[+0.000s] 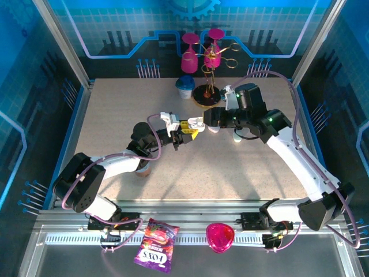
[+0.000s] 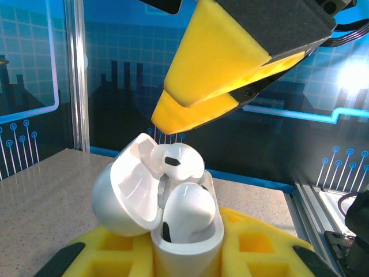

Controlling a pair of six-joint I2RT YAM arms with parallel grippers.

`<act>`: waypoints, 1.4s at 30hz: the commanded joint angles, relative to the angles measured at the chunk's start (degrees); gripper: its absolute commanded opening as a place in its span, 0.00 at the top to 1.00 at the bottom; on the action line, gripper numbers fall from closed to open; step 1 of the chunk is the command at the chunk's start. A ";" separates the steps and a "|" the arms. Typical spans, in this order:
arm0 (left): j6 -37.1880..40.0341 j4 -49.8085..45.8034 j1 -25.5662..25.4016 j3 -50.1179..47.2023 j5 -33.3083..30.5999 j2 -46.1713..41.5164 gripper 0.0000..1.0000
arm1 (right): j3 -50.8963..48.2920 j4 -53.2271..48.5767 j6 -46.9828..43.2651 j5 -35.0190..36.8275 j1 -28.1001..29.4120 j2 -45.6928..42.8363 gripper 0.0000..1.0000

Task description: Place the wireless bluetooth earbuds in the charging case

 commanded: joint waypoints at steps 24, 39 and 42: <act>-0.32 2.27 0.06 1.15 0.97 -1.17 1.00 | 1.96 -3.93 -2.56 6.50 1.39 -0.65 0.44; -0.80 2.61 0.09 1.53 1.19 -1.01 1.00 | 3.96 -5.32 -5.91 5.01 4.89 2.74 0.34; -0.62 2.27 0.05 1.44 1.16 -1.23 1.00 | 4.46 -6.53 -6.03 5.94 4.90 3.57 0.35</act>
